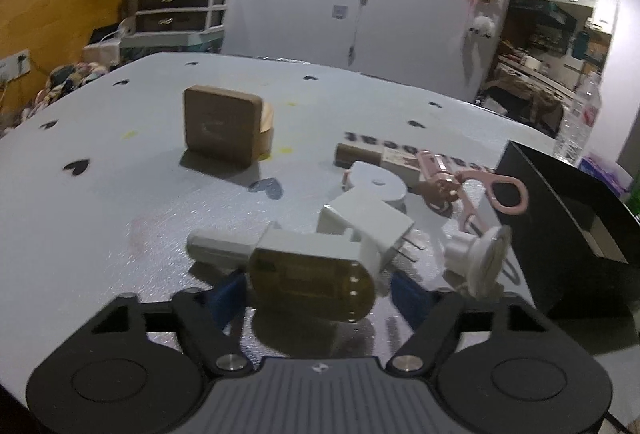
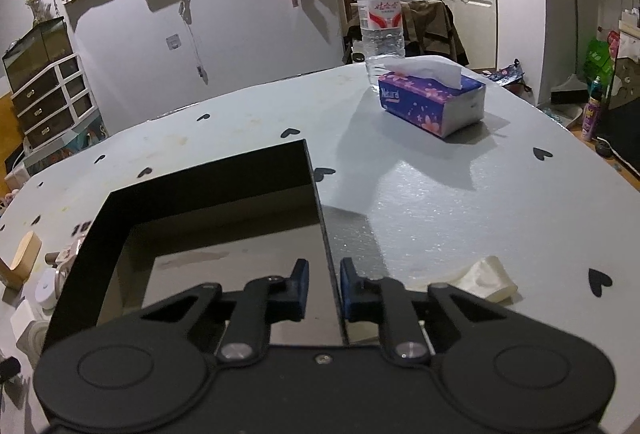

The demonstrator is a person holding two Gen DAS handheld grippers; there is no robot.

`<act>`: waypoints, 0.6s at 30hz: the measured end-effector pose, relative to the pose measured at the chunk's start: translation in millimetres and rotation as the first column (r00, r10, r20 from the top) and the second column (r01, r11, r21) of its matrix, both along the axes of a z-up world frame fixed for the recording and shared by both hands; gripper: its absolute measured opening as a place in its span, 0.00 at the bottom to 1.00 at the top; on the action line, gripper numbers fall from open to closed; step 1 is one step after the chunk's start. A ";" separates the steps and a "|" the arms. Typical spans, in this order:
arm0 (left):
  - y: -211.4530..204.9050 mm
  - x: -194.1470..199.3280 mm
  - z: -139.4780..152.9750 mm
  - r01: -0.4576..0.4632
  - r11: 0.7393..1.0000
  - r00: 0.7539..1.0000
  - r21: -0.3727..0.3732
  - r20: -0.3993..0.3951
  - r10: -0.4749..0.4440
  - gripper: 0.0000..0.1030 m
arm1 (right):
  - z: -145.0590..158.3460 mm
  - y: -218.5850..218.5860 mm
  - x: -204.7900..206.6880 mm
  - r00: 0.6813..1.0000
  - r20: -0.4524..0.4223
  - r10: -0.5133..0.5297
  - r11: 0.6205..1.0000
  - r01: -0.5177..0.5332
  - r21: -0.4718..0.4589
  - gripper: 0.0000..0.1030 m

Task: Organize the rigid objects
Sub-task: 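Grasp the white-and-olive plug adapter with the left gripper while the right gripper clamps the black box wall, then carry the plug adapter into the black box and open the left gripper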

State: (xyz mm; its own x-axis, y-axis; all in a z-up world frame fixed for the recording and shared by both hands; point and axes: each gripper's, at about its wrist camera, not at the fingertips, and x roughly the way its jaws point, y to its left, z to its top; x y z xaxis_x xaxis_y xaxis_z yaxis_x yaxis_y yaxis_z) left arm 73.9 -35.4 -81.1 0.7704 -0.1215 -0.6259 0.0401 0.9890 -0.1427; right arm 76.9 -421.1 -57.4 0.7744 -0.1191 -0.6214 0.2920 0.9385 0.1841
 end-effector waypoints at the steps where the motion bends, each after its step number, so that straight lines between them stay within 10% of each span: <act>1: 0.8 0.2 0.2 -0.011 1.000 1.000 0.001 0.001 0.011 0.64 | -0.1 0.4 0.1 1.000 -0.002 -0.002 1.000 0.002 -0.006 0.14; 18: -27.2 0.2 38.9 0.077 0.994 0.983 0.076 0.161 -0.089 0.64 | -0.6 11.4 -1.5 1.000 -0.003 0.017 0.997 -0.017 -0.080 0.04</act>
